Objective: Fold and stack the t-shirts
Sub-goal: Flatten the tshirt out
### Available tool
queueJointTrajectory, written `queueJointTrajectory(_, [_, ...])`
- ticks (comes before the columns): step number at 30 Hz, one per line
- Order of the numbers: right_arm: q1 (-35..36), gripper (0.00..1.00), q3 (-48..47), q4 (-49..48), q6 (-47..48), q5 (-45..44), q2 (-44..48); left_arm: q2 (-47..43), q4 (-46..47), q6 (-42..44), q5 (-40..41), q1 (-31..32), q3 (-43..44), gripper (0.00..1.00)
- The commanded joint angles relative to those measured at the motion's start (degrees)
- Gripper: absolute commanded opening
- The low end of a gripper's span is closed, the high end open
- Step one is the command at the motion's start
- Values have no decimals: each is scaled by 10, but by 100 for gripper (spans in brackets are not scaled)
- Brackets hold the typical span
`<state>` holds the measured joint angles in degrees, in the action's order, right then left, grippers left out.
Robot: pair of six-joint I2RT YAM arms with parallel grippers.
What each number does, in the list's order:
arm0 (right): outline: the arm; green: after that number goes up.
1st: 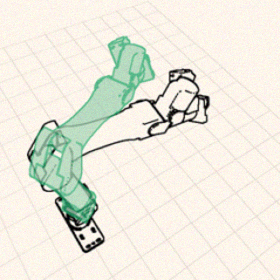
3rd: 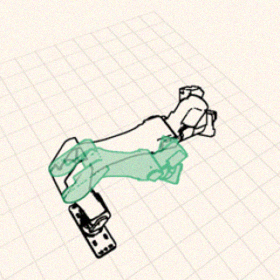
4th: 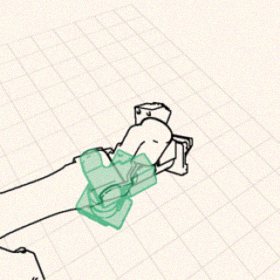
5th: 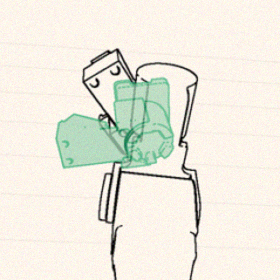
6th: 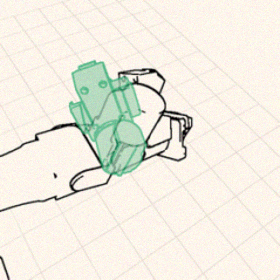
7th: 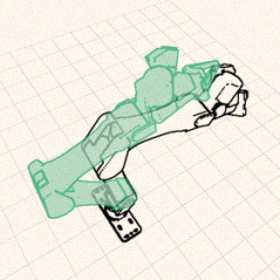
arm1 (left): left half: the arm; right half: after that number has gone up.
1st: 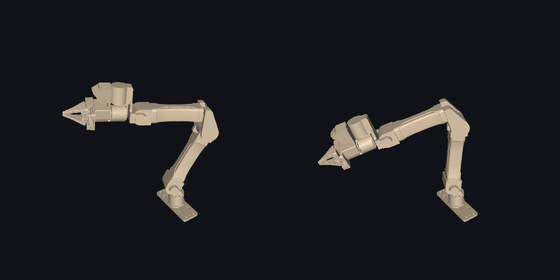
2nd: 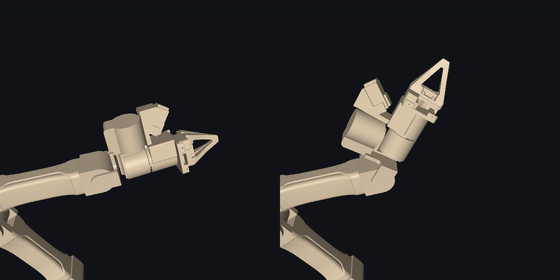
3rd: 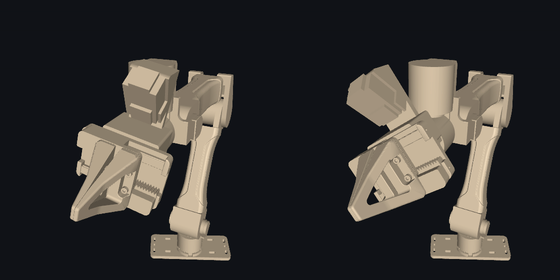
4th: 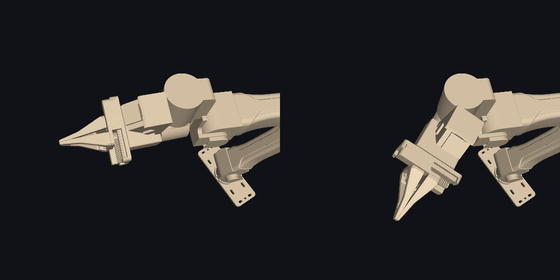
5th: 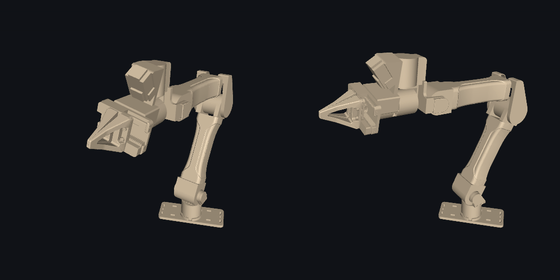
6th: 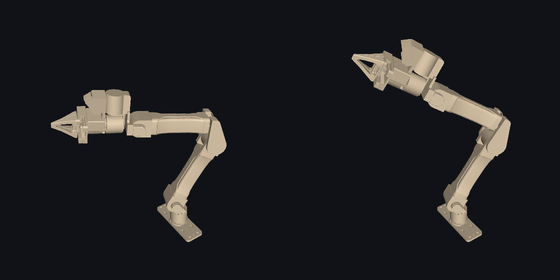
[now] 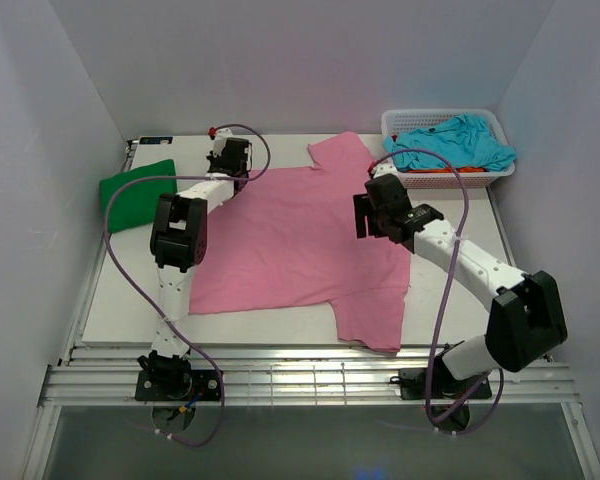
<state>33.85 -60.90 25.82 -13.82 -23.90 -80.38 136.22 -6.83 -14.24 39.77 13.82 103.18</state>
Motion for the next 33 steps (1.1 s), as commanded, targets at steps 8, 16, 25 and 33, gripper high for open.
queueJointTrajectory(8, [-142, 79, -256, -104, 79, 113, -280, -85, 5, 2, 49, -13, 7, 13])
queueJointTrajectory(16, [-172, 76, -500, -74, 111, 206, -486, -106, 0, -2, 62, -30, 5, 13])
queueJointTrajectory(25, [-191, 76, -678, -90, 117, 197, -610, -106, -6, -3, 44, -43, 11, 13])
queueJointTrajectory(33, [-208, 78, -712, -165, 96, 200, -653, -108, -9, -9, 30, -45, 5, 13])
